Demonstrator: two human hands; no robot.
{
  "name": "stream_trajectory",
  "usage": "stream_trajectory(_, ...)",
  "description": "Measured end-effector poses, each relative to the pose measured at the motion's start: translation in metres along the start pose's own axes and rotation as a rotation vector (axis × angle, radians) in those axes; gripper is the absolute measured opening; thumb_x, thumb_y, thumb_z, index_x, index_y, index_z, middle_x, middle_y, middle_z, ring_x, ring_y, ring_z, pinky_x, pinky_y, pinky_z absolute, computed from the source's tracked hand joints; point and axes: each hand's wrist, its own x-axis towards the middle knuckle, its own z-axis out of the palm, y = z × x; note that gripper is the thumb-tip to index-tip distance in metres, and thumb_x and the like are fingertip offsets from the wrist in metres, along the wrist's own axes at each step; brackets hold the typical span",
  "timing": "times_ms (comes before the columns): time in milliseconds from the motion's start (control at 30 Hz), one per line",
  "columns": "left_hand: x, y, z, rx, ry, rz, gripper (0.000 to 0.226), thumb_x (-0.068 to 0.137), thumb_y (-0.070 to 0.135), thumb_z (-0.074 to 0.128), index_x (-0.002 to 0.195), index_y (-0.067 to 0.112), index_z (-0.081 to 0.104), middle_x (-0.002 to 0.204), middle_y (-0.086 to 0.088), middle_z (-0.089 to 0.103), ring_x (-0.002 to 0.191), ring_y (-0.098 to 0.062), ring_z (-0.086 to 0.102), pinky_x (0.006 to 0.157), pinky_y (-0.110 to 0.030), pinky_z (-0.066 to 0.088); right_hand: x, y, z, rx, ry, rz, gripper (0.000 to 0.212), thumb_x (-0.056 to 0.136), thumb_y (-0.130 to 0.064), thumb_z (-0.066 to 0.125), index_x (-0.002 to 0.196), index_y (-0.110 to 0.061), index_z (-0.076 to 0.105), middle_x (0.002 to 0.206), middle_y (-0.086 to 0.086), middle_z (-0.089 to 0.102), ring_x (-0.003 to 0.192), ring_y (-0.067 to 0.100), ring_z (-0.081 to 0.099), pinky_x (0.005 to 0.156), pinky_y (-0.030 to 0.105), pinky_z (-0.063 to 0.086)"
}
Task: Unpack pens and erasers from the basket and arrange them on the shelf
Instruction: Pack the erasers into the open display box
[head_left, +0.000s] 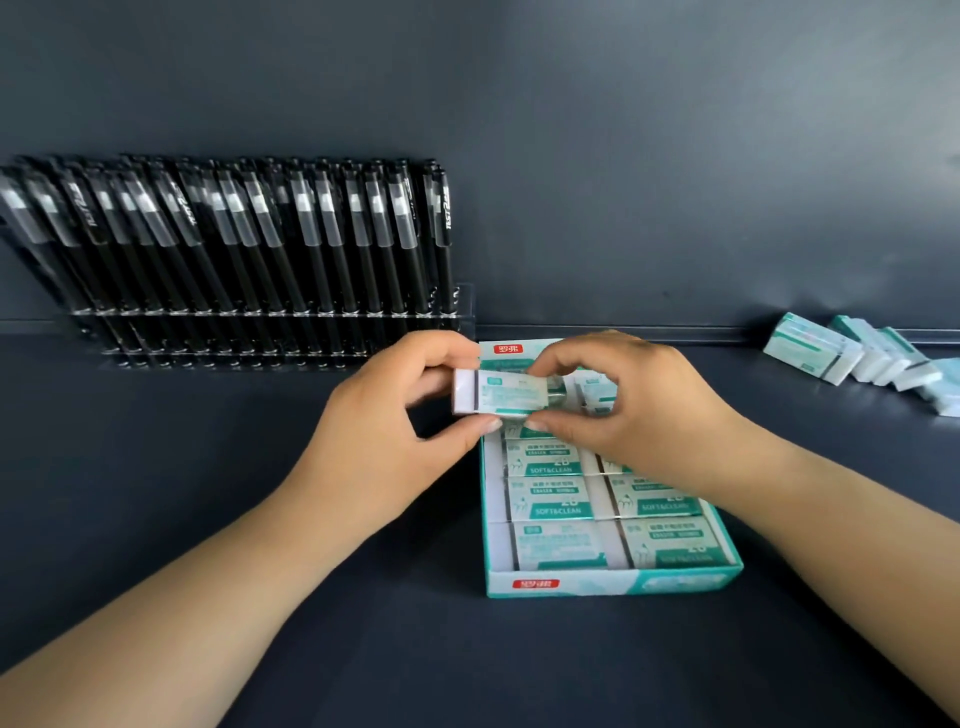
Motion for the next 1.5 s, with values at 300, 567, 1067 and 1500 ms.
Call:
stream_trajectory(300,0.001,-0.008,0.0,0.138,-0.262,-0.273,0.101,0.058,0.079,0.052,0.143,0.039,0.016,0.14,0.03,0.018,0.126,0.01,0.018,0.108,-0.018,0.018,0.009,0.029,-0.069,-0.056,-0.253,0.216,0.009,0.069,-0.027,0.073,0.076,-0.029,0.068,0.077,-0.019,0.068,0.077,-0.005,0.06,0.073,0.008,0.043)
stream_trajectory(567,0.002,-0.013,-0.001,0.087,-0.357,-0.26,0.084,0.061,0.075,0.049,0.135,0.048,0.023,0.141,0.033,0.022,0.131,0.015,0.015,0.107,-0.013,0.014,0.009,0.036,-0.053,-0.281,-0.269,0.204,0.021,0.077,-0.03,0.07,0.096,-0.023,0.065,0.08,-0.02,0.05,0.079,0.001,0.05,0.069,0.015,0.034)
stream_trajectory(1067,0.005,-0.007,0.002,0.254,-0.407,-0.141,0.052,0.093,0.03,0.046,0.128,0.049,0.013,0.139,0.031,0.009,0.133,0.012,0.002,0.107,-0.012,0.002,-0.01,0.048,-0.032,0.035,-0.149,0.283,0.031,0.085,-0.019,0.061,0.116,-0.022,0.062,0.101,-0.001,0.05,0.085,0.005,0.048,0.072,-0.003,0.029)
stream_trajectory(1500,0.006,0.015,0.009,0.444,-0.286,-0.151,0.052,0.095,0.032,0.041,0.143,0.034,0.021,0.151,0.014,0.018,0.14,-0.002,0.009,0.112,-0.021,0.007,-0.049,0.089,-0.06,-0.2,0.217,0.307,0.039,0.088,-0.026,0.058,0.124,-0.011,0.056,0.129,0.009,0.055,0.124,0.021,0.044,0.099,0.016,0.023)
